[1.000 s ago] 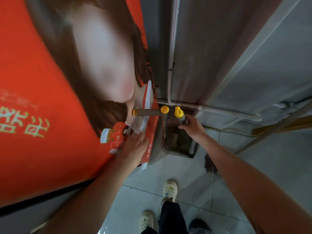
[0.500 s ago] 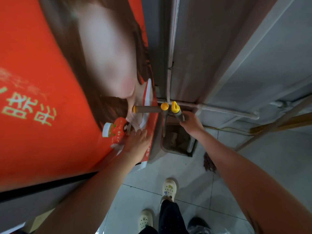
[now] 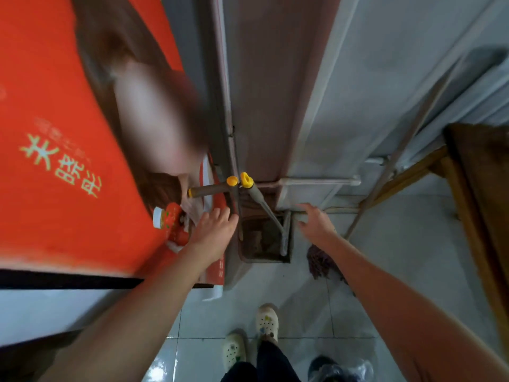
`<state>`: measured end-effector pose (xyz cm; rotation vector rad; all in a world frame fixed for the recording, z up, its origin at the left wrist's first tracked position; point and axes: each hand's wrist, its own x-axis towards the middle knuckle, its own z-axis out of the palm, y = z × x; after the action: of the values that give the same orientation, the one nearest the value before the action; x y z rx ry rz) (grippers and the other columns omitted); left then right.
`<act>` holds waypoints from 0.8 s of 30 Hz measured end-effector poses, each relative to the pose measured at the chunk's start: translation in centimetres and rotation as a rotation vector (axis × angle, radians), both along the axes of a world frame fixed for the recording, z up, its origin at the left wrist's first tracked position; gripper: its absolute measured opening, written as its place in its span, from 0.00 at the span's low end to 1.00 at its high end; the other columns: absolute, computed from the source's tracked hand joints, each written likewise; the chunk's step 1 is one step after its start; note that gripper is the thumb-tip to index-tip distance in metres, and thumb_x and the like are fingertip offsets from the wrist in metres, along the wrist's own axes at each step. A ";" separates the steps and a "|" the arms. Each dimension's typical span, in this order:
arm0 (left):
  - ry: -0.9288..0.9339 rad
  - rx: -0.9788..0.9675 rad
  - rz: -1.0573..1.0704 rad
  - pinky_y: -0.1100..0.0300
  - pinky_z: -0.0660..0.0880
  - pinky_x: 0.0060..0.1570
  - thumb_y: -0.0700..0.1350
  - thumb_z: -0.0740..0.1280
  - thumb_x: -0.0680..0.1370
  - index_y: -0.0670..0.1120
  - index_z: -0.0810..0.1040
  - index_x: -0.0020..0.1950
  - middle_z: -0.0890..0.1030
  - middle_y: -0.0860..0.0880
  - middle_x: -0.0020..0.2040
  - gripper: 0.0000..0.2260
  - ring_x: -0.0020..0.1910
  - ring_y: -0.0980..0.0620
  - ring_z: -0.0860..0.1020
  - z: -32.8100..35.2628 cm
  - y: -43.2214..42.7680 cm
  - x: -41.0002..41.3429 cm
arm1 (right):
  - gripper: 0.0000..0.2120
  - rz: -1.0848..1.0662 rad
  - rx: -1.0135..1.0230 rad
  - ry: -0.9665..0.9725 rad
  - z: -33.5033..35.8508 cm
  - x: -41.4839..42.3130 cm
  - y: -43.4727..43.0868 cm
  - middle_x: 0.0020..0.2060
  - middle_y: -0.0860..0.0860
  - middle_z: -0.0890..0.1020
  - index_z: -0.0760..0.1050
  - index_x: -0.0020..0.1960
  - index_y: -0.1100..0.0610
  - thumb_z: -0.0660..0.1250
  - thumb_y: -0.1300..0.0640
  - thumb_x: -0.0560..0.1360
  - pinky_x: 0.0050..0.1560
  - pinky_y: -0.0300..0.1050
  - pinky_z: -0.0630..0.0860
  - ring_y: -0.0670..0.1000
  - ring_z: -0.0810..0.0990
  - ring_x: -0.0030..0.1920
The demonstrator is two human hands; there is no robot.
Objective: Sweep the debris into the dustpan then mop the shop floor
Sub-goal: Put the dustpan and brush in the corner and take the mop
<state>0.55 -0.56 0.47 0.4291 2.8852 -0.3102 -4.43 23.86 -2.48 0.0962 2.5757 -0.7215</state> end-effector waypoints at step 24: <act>0.107 0.145 -0.296 0.50 0.69 0.55 0.48 0.60 0.78 0.47 0.69 0.61 0.72 0.46 0.58 0.12 0.59 0.44 0.71 9.2 10.6 -0.1 | 0.28 -0.227 0.423 0.272 8.9 15.5 11.8 0.67 0.55 0.69 0.64 0.71 0.54 0.61 0.62 0.72 0.69 0.51 0.61 0.57 0.64 0.69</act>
<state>0.48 10.00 9.71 0.8952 2.9553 -0.1730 11.08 35.64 6.39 0.4585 2.9766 -0.2651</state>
